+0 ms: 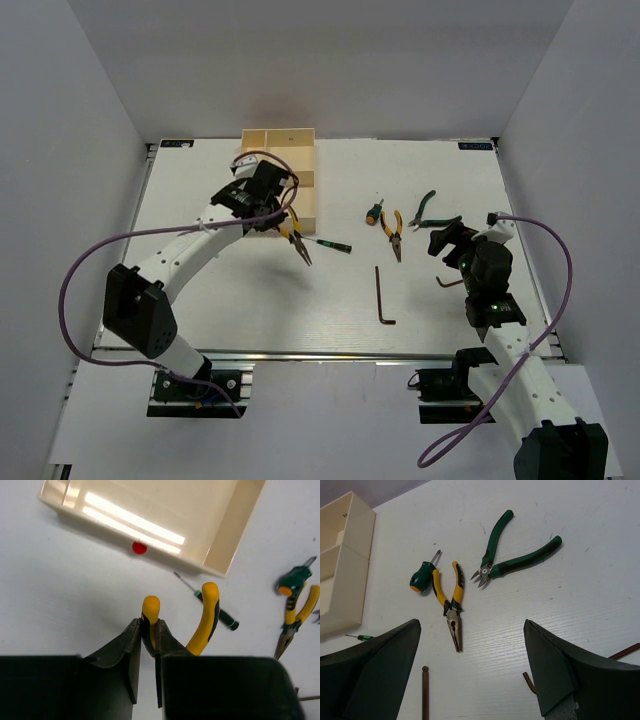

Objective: Sort the tools into containers

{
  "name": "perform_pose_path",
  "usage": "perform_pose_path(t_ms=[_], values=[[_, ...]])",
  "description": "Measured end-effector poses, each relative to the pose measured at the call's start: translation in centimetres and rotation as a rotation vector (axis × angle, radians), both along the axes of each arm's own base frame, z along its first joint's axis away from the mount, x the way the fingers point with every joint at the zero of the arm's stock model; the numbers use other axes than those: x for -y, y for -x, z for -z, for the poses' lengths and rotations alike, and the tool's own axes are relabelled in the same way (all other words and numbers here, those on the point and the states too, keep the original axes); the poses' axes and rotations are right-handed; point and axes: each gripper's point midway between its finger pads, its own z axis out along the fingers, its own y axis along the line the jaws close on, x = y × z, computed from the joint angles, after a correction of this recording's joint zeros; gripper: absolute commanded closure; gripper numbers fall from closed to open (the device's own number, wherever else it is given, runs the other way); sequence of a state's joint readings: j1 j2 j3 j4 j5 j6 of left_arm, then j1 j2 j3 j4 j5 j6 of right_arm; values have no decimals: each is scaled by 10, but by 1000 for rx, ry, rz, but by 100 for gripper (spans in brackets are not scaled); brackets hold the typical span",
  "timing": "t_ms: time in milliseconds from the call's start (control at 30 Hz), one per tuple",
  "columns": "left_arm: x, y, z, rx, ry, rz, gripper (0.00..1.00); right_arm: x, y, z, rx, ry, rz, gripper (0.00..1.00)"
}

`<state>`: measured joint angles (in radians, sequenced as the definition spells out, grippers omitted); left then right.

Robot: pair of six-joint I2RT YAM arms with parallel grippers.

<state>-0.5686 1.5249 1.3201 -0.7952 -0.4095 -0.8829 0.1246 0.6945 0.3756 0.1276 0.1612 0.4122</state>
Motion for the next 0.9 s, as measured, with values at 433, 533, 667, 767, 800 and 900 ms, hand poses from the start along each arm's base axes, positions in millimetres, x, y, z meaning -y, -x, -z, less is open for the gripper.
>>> perform_pose_path(t_ms=[433,533,667,767,800,900], values=[[-40,-90,-20,64,107,-255,100,-2,4,9,-25,-6,-10,11],[-53,-105,-19,76,141,-307,100,-3,4,9,-24,-10,-15,11],[-63,-126,-10,87,179,-351,100,-6,4,11,-32,-18,-29,11],[-63,-138,1,88,203,-368,100,-7,3,15,-48,-19,-30,11],[-64,-141,3,88,208,-370,100,-7,3,16,-51,-19,-32,11],[-63,-149,8,104,228,-373,100,-7,3,18,-60,-20,-32,11]])
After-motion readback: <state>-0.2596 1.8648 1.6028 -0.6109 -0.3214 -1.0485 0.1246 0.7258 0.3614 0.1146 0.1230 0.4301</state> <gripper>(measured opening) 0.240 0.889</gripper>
